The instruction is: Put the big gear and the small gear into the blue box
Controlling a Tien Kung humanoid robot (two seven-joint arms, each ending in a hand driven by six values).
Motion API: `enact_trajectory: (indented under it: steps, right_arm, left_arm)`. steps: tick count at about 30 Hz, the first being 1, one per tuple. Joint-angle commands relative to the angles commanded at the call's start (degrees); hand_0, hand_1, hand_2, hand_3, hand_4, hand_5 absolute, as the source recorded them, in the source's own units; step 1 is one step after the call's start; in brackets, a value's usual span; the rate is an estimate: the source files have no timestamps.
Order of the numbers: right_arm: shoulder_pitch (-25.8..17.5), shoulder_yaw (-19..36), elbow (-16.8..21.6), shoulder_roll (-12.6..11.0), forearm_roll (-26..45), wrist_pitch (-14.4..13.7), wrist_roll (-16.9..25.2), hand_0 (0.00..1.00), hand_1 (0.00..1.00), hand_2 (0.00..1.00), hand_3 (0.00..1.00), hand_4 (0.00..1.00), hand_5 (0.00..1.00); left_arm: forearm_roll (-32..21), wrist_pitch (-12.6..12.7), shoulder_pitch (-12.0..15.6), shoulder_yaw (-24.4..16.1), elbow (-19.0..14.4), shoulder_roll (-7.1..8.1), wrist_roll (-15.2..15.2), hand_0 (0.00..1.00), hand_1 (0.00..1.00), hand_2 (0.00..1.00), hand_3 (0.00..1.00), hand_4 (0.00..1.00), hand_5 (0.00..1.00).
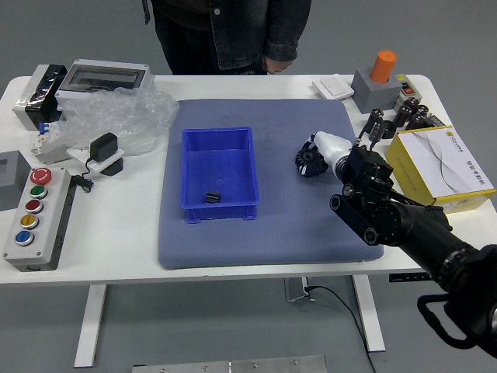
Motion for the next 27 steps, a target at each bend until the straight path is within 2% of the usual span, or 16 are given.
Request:
enact_trajectory:
  steps: [3,4,9,10,13,27]
  right_arm:
    - [-0.2,0.0,-0.1,0.0,0.1,-0.6,0.3,0.683,0.519,0.581,0.664,0.552,0.167]
    - [-0.2,0.0,-0.1,0.0,0.1,-0.7,0.4,0.697,0.51,0.549,0.658,0.506,0.144]
    - [-0.5,0.0,-0.1,0.0,0.1,-1.5,0.9,0.697,0.51,0.549,0.658,0.506,0.144]
    - [-0.5,0.0,-0.1,-0.1,0.1,-1.6,1.0,0.696,0.507,0.534,0.654,0.531,0.092]
    - [-0.5,0.5,0.2,-0.3,0.0,-2.0,1.1,0.696,0.507,0.534,0.654,0.531,0.092]
    - [-1.0,5.6,6.4,-2.1,-3.1,-2.8,-0.4,0.693,0.505,0.528,0.657,0.511,0.081]
  left_arm:
    - [0.0,0.0,0.0,0.1,0.0,-0.03,0.0,0.73,0.679,0.708,0.696,0.45,0.045]
    - [0.0,0.0,0.0,0.1,0.0,-0.05,0.0,0.73,0.678,0.708,0.695,0.45,0.044]
    - [-0.1,0.0,-0.1,0.1,0.0,-0.12,0.0,0.73,0.678,0.708,0.695,0.45,0.044]
    - [-0.1,0.0,-0.1,0.1,0.0,-0.13,0.0,0.73,0.679,0.706,0.695,0.447,0.041]
    - [-0.1,0.0,-0.1,0.1,0.0,-0.11,0.0,0.73,0.679,0.706,0.695,0.447,0.041]
    - [-0.1,0.0,-0.2,-0.1,0.0,0.0,-0.1,0.73,0.679,0.707,0.696,0.447,0.04]
